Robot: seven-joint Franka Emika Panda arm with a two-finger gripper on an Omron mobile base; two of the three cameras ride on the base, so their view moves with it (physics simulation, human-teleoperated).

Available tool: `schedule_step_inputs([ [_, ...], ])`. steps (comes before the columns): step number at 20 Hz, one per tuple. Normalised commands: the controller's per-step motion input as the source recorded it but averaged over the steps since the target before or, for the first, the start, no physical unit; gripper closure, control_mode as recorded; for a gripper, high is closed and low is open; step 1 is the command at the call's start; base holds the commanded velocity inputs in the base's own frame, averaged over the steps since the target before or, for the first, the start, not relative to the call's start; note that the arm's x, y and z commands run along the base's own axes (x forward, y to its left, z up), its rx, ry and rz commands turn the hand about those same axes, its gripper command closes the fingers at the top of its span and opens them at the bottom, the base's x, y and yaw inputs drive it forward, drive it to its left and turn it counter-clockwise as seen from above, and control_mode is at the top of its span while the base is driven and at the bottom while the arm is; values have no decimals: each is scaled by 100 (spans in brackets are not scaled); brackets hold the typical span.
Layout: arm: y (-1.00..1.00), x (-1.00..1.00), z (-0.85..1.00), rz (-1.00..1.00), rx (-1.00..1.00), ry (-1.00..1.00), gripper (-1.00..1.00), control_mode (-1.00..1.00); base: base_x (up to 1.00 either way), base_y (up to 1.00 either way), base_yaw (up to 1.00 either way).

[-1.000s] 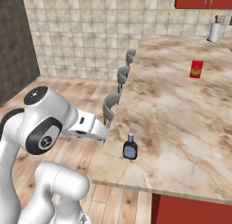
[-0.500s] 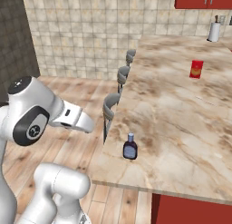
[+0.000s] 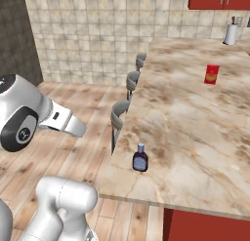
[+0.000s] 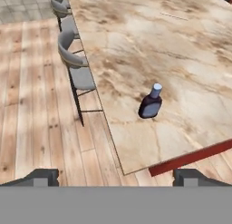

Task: Move the condiment bottle and shaker from the cabinet to the dining counter.

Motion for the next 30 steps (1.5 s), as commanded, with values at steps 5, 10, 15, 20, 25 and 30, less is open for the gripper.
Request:
schedule_step_inputs([
  [5, 29, 0, 17, 0, 10, -7, -100, -100, 0, 0, 0],
  [10, 16, 0, 21, 0, 9, 0, -100, -100, 0, 0, 0],
  [15, 2, 0, 23, 0, 7, 0, -100, -100, 0, 0, 0],
  [20, 0, 0, 12, 0, 1, 0, -100, -100, 0, 0, 0],
  [25, 1, -14, 1, 0, 0, 0, -100, -100, 0, 0, 0],
  [30, 0, -22, 7, 0, 0, 0, -100, -100, 0, 0, 0],
])
